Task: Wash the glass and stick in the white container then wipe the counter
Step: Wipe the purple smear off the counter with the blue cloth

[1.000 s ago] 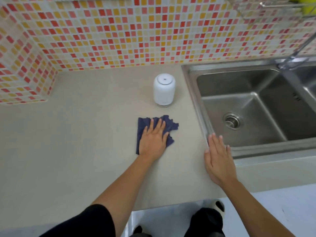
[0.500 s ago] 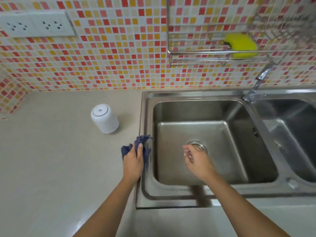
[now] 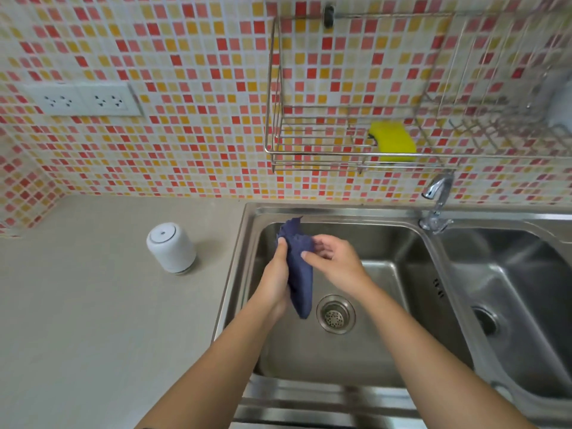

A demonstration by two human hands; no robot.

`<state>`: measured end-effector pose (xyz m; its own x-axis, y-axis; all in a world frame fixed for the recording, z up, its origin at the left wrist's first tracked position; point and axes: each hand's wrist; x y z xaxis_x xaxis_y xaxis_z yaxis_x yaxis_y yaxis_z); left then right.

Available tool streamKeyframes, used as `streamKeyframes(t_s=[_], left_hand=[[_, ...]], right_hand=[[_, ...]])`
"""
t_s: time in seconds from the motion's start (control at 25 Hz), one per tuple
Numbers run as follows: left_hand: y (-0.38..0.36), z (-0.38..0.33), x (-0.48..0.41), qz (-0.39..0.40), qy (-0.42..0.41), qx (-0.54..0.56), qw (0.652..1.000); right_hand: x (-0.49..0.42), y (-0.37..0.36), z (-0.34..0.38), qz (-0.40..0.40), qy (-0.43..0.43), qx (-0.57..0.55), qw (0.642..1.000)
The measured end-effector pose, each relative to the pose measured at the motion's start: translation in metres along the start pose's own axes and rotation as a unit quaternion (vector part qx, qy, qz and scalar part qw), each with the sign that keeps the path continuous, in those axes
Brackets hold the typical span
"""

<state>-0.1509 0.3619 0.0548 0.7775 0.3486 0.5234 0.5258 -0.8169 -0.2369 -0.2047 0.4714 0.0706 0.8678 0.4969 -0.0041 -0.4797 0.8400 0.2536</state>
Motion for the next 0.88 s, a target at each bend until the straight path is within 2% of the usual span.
streamKeyframes(t_s=[0.08, 0.16, 0.2, 0.24, 0.32, 0.36, 0.48, 0.6, 0.72, 0.8, 0.88], left_hand=[[-0.001, 0.005, -0.004, -0.034, -0.010, -0.015, 0.999], [0.010, -0.001, 0.008, -0.046, -0.113, -0.093, 0.988], [0.018, -0.008, 0.016, -0.048, -0.198, -0.162, 0.965], [0.027, -0.015, 0.020, -0.035, -0.281, -0.240, 0.929], [0.035, -0.039, 0.027, 0.000, -0.376, -0.390, 0.841], [0.034, -0.056, 0.031, 0.028, -0.394, -0.438, 0.808], [0.017, -0.110, 0.041, 0.107, -0.434, -0.467, 0.763], [-0.006, -0.174, 0.055, 0.045, -0.536, -0.478, 0.694], [-0.038, -0.250, 0.065, -0.033, -0.591, -0.499, 0.633], [-0.060, -0.288, 0.067, -0.040, -0.598, -0.506, 0.620], [-0.072, -0.307, 0.057, -0.043, -0.563, -0.542, 0.622]], right_hand=[[-0.006, 0.013, 0.009, 0.006, 0.010, 0.024, 1.000], [-0.010, 0.027, 0.024, 0.028, 0.036, 0.066, 0.997], [-0.010, 0.033, 0.034, 0.043, 0.053, 0.084, 0.994], [-0.010, 0.041, 0.047, 0.059, 0.072, 0.101, 0.991], [-0.010, 0.056, 0.076, 0.081, 0.108, 0.118, 0.984], [-0.011, 0.062, 0.091, 0.080, 0.126, 0.111, 0.983], [-0.015, 0.080, 0.133, 0.047, 0.179, 0.044, 0.982], [-0.032, 0.102, 0.165, -0.018, 0.219, -0.022, 0.975], [-0.059, 0.126, 0.193, -0.084, 0.217, -0.098, 0.968], [-0.074, 0.135, 0.209, -0.093, 0.227, -0.115, 0.963], [-0.088, 0.138, 0.218, -0.083, 0.237, -0.096, 0.963]])
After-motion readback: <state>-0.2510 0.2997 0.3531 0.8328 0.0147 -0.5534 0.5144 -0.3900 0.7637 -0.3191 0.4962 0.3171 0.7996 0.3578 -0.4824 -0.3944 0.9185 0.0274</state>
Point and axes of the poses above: each hand's wrist, its own x-axis away from the middle knuckle, its own y-axis out of the back of the hand, z = x × y, and after that the axes turned 1 degree about -z, right-handed
